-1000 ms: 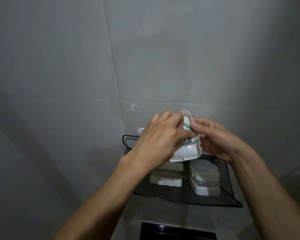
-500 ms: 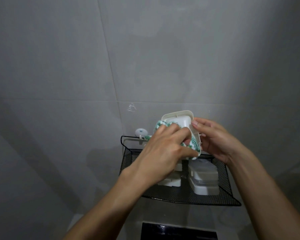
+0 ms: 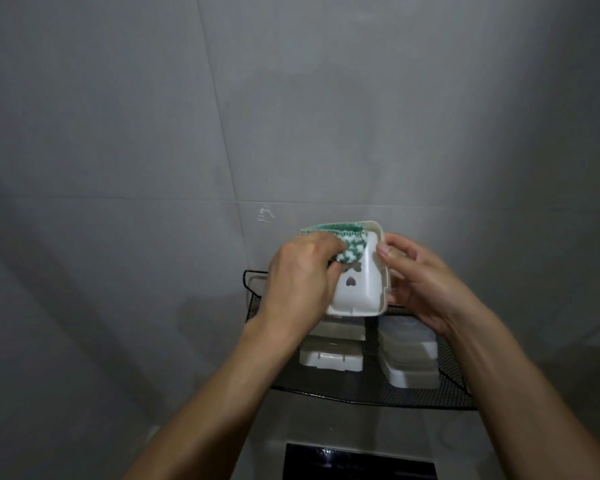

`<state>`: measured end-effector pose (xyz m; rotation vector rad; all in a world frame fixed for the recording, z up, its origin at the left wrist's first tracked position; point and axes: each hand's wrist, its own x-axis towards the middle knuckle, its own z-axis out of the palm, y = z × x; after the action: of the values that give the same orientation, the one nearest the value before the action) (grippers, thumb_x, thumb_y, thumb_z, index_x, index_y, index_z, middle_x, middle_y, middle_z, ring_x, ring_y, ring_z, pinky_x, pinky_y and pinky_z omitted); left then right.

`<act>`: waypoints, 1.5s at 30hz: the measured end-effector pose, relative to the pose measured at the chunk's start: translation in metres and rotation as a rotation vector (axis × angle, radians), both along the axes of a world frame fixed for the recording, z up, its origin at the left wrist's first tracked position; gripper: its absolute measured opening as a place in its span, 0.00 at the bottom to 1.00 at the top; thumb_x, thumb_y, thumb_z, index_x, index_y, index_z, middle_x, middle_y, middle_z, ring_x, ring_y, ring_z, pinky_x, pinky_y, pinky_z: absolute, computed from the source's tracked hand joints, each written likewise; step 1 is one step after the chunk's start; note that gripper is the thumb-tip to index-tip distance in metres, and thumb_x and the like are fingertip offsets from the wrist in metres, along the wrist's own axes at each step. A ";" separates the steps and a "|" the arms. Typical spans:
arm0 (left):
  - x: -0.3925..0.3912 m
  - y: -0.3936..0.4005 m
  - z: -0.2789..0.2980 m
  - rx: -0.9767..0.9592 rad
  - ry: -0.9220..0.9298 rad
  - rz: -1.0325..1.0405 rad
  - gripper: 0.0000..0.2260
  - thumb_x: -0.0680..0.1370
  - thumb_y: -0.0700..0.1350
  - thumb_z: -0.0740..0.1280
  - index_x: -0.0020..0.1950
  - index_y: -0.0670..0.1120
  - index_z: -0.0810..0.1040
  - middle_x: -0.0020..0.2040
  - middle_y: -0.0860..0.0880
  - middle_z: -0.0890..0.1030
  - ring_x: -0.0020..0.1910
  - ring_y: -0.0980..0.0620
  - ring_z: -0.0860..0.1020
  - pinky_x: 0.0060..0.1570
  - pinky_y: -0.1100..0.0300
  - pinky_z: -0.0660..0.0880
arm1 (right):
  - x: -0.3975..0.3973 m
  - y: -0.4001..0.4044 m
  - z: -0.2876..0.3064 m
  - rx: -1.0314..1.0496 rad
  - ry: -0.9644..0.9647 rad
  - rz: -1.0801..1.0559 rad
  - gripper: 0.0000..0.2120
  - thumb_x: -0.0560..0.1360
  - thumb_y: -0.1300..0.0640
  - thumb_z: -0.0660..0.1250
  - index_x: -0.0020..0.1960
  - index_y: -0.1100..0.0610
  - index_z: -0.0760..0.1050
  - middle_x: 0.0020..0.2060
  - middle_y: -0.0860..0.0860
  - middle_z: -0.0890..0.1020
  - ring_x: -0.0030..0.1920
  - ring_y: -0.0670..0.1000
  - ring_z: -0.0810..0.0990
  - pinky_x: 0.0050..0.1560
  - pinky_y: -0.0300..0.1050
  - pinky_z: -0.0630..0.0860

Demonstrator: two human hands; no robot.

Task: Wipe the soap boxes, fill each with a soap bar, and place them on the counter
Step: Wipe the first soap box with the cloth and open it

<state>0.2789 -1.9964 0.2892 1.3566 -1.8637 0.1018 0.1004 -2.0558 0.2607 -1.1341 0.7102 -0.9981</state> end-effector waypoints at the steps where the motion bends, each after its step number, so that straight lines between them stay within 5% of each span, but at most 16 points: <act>1: -0.003 0.003 -0.005 0.017 -0.017 0.008 0.05 0.75 0.39 0.72 0.49 0.42 0.85 0.48 0.46 0.85 0.45 0.48 0.82 0.48 0.52 0.79 | -0.001 0.000 -0.001 -0.010 -0.015 -0.030 0.13 0.73 0.53 0.70 0.56 0.55 0.79 0.44 0.53 0.86 0.40 0.51 0.85 0.33 0.45 0.81; 5: -0.015 0.016 -0.020 0.071 -0.093 0.030 0.02 0.75 0.37 0.66 0.45 0.43 0.76 0.40 0.44 0.81 0.39 0.43 0.78 0.37 0.51 0.73 | -0.001 -0.002 -0.004 -0.036 -0.040 -0.179 0.13 0.70 0.53 0.71 0.53 0.53 0.77 0.42 0.53 0.86 0.40 0.51 0.86 0.34 0.49 0.83; 9: -0.015 0.020 -0.029 0.093 -0.095 0.033 0.03 0.77 0.40 0.65 0.47 0.46 0.71 0.37 0.47 0.77 0.40 0.41 0.75 0.41 0.51 0.67 | -0.001 0.000 -0.008 -0.041 -0.057 -0.266 0.08 0.76 0.58 0.69 0.55 0.53 0.76 0.42 0.53 0.87 0.40 0.52 0.86 0.34 0.51 0.83; 21: -0.013 0.014 -0.041 0.446 0.323 -0.348 0.02 0.81 0.41 0.64 0.49 0.45 0.74 0.43 0.52 0.79 0.45 0.51 0.77 0.44 0.55 0.72 | -0.004 0.014 -0.020 -0.057 0.009 -0.316 0.15 0.80 0.62 0.66 0.66 0.59 0.72 0.45 0.56 0.87 0.40 0.54 0.86 0.34 0.49 0.82; 28: 0.020 -0.006 -0.061 0.412 0.512 -0.265 0.06 0.80 0.44 0.65 0.44 0.53 0.75 0.39 0.58 0.80 0.39 0.62 0.78 0.37 0.66 0.72 | -0.028 0.008 -0.026 -0.106 0.050 -0.421 0.13 0.78 0.63 0.68 0.60 0.52 0.75 0.43 0.49 0.88 0.42 0.49 0.86 0.34 0.46 0.81; 34: 0.030 -0.020 -0.088 0.300 0.320 -0.050 0.07 0.76 0.42 0.70 0.44 0.55 0.78 0.40 0.59 0.82 0.41 0.61 0.79 0.40 0.60 0.74 | -0.046 0.005 -0.032 -0.116 0.032 -0.470 0.13 0.77 0.64 0.69 0.60 0.56 0.77 0.47 0.51 0.88 0.45 0.49 0.87 0.37 0.44 0.82; 40: 0.001 -0.012 -0.146 0.503 -0.062 -0.088 0.09 0.73 0.44 0.73 0.53 0.50 0.83 0.53 0.50 0.81 0.53 0.49 0.79 0.52 0.55 0.75 | -0.040 0.009 -0.040 -0.136 0.026 -0.444 0.13 0.77 0.66 0.68 0.61 0.61 0.78 0.50 0.56 0.87 0.48 0.52 0.85 0.44 0.46 0.84; 45: -0.008 -0.016 -0.161 0.681 -0.222 -0.151 0.14 0.72 0.54 0.75 0.54 0.51 0.84 0.52 0.51 0.82 0.49 0.52 0.79 0.48 0.57 0.77 | -0.037 0.010 -0.048 -0.145 0.050 -0.411 0.17 0.74 0.64 0.70 0.63 0.60 0.77 0.55 0.58 0.85 0.53 0.56 0.84 0.54 0.53 0.82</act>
<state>0.2707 -2.0126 0.1281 1.6870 -2.2963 -0.5248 0.0635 -2.0463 0.2128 -1.1659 0.9470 -1.3895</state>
